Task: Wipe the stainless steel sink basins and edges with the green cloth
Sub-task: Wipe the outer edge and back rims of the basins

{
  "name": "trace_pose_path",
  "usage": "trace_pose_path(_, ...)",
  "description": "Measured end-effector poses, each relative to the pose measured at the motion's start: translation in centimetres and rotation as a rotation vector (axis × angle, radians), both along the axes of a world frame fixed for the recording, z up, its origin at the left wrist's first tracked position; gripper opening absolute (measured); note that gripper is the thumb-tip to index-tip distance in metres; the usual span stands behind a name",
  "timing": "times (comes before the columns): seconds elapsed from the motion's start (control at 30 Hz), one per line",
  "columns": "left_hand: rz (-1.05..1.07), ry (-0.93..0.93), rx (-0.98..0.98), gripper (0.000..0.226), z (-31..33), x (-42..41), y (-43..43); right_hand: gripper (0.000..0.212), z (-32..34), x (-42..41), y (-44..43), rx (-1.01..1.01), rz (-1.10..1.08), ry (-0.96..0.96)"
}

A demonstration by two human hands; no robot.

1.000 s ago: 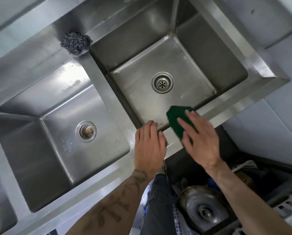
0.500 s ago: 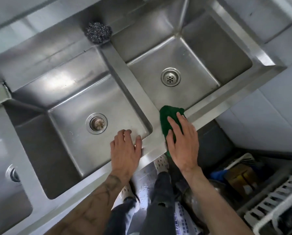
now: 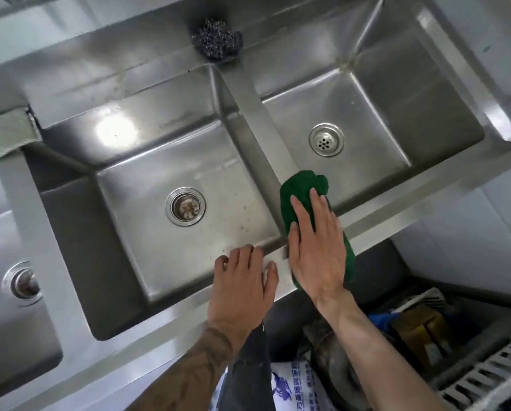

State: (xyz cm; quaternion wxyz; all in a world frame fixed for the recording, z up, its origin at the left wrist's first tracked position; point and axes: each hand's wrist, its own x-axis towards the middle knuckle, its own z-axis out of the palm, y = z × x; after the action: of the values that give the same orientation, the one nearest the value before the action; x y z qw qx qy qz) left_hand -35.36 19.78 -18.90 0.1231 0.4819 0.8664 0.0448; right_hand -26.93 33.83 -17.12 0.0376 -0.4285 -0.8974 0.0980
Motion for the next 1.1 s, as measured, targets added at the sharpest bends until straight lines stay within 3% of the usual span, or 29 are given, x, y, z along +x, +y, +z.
trace_pose_path(0.17,0.144,-0.055,0.002,0.042,0.3,-0.1,0.2,0.050,-0.5,-3.2,4.5,-0.093,0.120,0.087)
trace_pose_path(0.37,0.163,-0.082,-0.044,0.042,0.7,-0.1,0.5,0.053,0.0,-1.9,2.6,-0.018,0.120,0.001)
trace_pose_path(0.6,0.167,-0.108,-0.046,0.044,0.8,-0.3,0.5,0.050,-1.1,-12.2,8.8,-0.006,0.211,0.104)
trace_pose_path(0.83,0.163,-0.085,-0.027,0.038,0.7,-0.2,0.4,0.051,-1.2,-9.2,7.3,0.028,0.205,0.079)
trace_pose_path(1.1,0.179,-0.092,0.004,0.038,0.2,-0.2,0.5,0.050,-1.4,-20.5,12.4,-0.009,0.147,0.195)
